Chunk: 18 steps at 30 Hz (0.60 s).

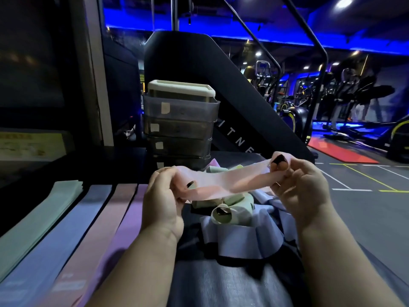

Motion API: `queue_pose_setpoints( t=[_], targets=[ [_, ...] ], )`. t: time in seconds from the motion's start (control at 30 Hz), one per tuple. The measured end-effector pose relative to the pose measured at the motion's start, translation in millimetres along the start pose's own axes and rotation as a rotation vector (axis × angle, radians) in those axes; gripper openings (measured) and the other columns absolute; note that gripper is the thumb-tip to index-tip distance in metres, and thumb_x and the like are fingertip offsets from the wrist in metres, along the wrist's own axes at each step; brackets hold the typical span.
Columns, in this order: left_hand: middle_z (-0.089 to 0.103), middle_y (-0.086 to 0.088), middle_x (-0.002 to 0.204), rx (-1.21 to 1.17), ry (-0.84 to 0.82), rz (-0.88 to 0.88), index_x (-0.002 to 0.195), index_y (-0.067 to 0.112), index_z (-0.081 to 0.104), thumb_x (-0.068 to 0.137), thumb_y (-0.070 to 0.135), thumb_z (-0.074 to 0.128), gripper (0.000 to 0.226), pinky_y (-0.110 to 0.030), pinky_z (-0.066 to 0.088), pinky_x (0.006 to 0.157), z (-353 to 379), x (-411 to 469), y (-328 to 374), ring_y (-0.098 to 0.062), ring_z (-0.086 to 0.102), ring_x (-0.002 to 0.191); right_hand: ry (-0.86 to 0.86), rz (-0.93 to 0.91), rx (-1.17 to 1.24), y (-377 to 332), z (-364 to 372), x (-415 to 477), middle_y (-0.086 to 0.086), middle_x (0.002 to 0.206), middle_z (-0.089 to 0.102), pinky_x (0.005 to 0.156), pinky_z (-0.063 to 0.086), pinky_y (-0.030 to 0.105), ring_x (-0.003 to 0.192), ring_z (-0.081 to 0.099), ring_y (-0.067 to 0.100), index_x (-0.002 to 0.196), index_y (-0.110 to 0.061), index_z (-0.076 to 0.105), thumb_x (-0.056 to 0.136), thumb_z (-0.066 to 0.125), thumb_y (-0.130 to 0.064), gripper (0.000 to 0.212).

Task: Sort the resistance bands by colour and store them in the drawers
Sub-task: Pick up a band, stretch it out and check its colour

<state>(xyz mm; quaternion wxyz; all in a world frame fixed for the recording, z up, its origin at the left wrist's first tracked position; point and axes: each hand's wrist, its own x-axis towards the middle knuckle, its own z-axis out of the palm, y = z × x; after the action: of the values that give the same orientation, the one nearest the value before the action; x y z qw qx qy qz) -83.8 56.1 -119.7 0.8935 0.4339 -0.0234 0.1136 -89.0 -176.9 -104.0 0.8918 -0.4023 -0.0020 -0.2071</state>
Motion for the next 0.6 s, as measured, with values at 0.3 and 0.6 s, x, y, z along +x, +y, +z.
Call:
queue_pose_setpoints(
  t=[0.3, 0.6],
  targets=[
    [0.053, 0.000, 0.072, -0.017, 0.080, -0.028, 0.069, 0.019, 0.047, 0.089, 0.003, 0.051, 0.026, -0.029, 0.042, 0.060, 0, 3, -1, -0.017, 0.050, 0.070, 0.016, 0.010, 0.150, -6, -5, 1, -0.002, 0.058, 0.056, 0.071, 0.052, 0.031, 0.056, 0.058, 0.014, 0.064, -0.017, 0.056, 0.093, 0.052, -0.024, 0.031],
    [0.048, 0.002, 0.068, -0.029, 0.052, -0.070, 0.066, 0.018, 0.045, 0.084, -0.001, 0.044, 0.026, -0.030, 0.037, 0.063, -1, 5, -2, -0.015, 0.049, 0.068, 0.059, -0.043, 0.089, -13, -10, -3, -0.001, 0.064, 0.049, 0.069, 0.039, 0.030, 0.061, 0.051, 0.019, 0.061, -0.019, 0.055, 0.089, 0.054, -0.024, 0.028]
  ],
)
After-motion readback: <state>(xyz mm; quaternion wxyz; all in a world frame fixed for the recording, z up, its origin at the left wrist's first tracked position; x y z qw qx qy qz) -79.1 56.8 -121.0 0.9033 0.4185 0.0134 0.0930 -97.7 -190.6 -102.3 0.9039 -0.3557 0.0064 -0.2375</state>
